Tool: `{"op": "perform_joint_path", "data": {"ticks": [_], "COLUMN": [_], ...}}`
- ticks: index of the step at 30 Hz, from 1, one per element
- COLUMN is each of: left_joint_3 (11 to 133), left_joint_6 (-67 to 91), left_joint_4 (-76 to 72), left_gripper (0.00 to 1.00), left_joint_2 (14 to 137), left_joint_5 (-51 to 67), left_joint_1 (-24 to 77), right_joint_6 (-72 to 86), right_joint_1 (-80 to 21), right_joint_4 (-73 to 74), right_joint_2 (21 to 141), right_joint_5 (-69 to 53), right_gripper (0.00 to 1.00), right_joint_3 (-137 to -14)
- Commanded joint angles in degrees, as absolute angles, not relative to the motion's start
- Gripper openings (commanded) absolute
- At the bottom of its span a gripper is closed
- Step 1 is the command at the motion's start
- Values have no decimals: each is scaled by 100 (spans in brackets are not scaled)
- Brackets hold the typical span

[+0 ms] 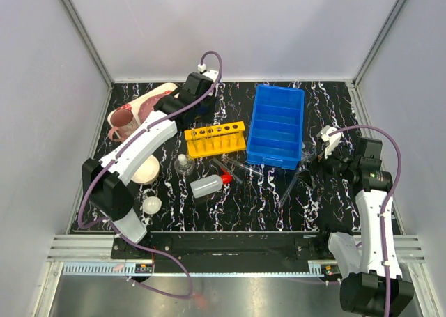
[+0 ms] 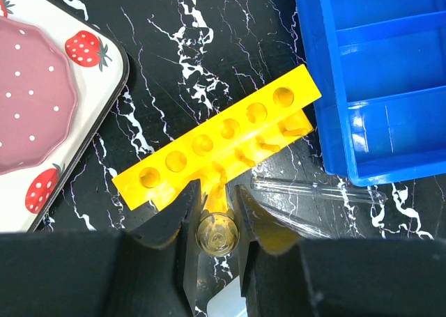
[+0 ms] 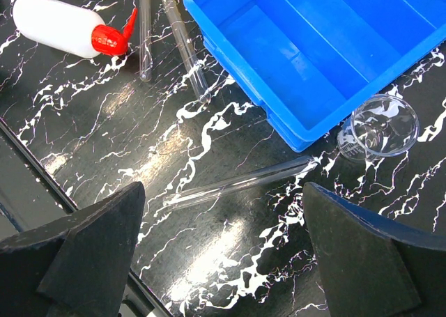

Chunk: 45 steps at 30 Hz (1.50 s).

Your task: Organize the chemistry lab equipment

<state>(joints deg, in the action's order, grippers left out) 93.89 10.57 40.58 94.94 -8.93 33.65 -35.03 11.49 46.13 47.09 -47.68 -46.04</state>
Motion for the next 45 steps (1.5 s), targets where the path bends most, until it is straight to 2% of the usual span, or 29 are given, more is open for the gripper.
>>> {"op": "perform_joint_path", "data": {"ticks": [1,22,45], "left_joint_3": [9650,9554,8544], "left_joint_6": [1107,1108,1011], "left_joint_4": [3788,3595,2980], "left_gripper": [18,18,20], "left_joint_2": [9413,9518,9545], "left_joint_5": [-651,-413,-114], "left_joint_1": [3244,3103,3076], "right_joint_6": [-3480,-3498,-3507], "right_joint_1": [1195,1222,1239], "right_joint_4": [4482,4482,4500], "right_joint_2": [4658,4685,4702], "right_joint_5": [-4931,-4957,-4966], "right_gripper": [100,100,100], "right_joint_3": [-4597,-4588,-4588]}}
